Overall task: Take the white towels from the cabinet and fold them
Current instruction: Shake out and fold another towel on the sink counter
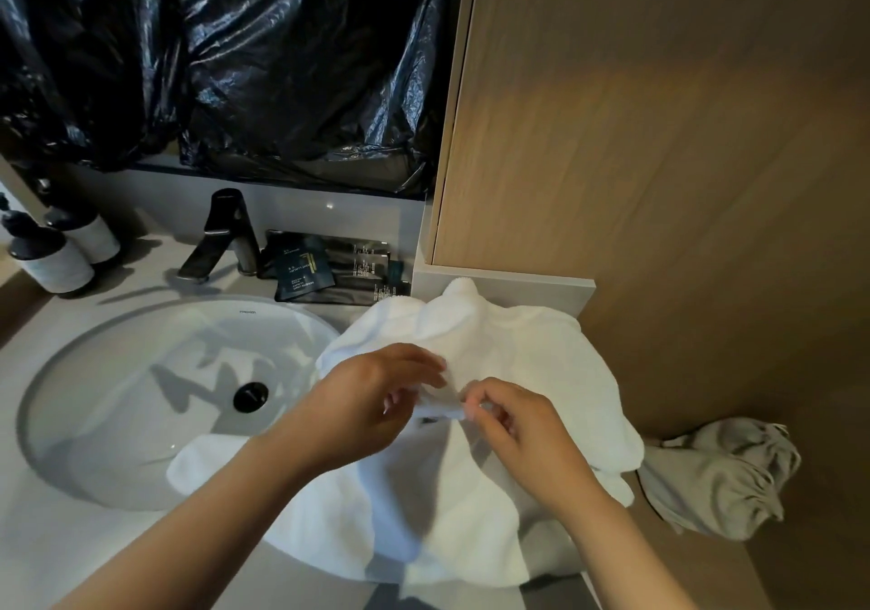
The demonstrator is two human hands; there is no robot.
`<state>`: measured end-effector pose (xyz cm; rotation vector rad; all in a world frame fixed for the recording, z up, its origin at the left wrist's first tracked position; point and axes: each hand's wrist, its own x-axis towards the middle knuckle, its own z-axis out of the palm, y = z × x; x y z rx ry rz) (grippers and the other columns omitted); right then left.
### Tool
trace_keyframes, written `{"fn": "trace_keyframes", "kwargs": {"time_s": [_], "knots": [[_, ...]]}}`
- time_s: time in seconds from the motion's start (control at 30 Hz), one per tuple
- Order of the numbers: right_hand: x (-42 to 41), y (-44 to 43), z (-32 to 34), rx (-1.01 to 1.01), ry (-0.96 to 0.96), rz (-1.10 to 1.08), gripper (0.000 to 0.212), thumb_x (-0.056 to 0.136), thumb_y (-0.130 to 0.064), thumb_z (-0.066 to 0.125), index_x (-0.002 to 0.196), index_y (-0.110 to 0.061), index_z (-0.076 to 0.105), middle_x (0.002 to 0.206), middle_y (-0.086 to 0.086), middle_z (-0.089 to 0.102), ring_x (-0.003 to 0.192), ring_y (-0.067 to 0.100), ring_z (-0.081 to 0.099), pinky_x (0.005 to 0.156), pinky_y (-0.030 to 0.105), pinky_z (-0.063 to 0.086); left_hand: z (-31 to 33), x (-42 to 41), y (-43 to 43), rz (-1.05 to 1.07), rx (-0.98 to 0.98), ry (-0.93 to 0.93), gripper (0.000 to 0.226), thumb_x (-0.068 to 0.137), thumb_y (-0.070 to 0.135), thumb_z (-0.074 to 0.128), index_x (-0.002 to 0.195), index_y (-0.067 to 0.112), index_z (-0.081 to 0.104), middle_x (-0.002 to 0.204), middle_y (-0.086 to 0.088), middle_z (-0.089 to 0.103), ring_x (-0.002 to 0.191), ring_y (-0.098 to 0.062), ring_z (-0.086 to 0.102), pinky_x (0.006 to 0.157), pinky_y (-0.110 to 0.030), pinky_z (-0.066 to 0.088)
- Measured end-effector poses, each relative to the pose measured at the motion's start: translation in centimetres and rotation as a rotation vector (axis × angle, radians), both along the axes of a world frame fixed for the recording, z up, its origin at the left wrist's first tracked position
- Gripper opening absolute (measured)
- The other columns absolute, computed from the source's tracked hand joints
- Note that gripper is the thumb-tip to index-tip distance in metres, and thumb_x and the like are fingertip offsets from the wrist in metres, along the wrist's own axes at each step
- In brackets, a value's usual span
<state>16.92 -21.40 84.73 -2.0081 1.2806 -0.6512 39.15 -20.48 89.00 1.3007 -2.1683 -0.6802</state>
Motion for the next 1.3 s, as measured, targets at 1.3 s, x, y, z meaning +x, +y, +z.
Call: {"fn": "trace_keyframes", "kwargs": {"time_s": [1.3], "knots": [[-7.9, -5.2, 5.1, -0.064, 0.072, -0.301, 0.029, 0.092, -0.037, 0.063, 0.068, -0.024, 0.054, 0.063, -0.004, 0.055, 0.059, 0.016, 0.050, 0.059, 0.031, 0.038, 1.0, 0.6, -5.0, 0.370, 0.074, 0.020, 0.027, 0.083, 0.042, 0.071, 0.064, 0.025, 0.062, 0.066, 0.009, 0.063, 0.066, -0.003, 0.056, 0.061, -0.024, 0.040]]}}
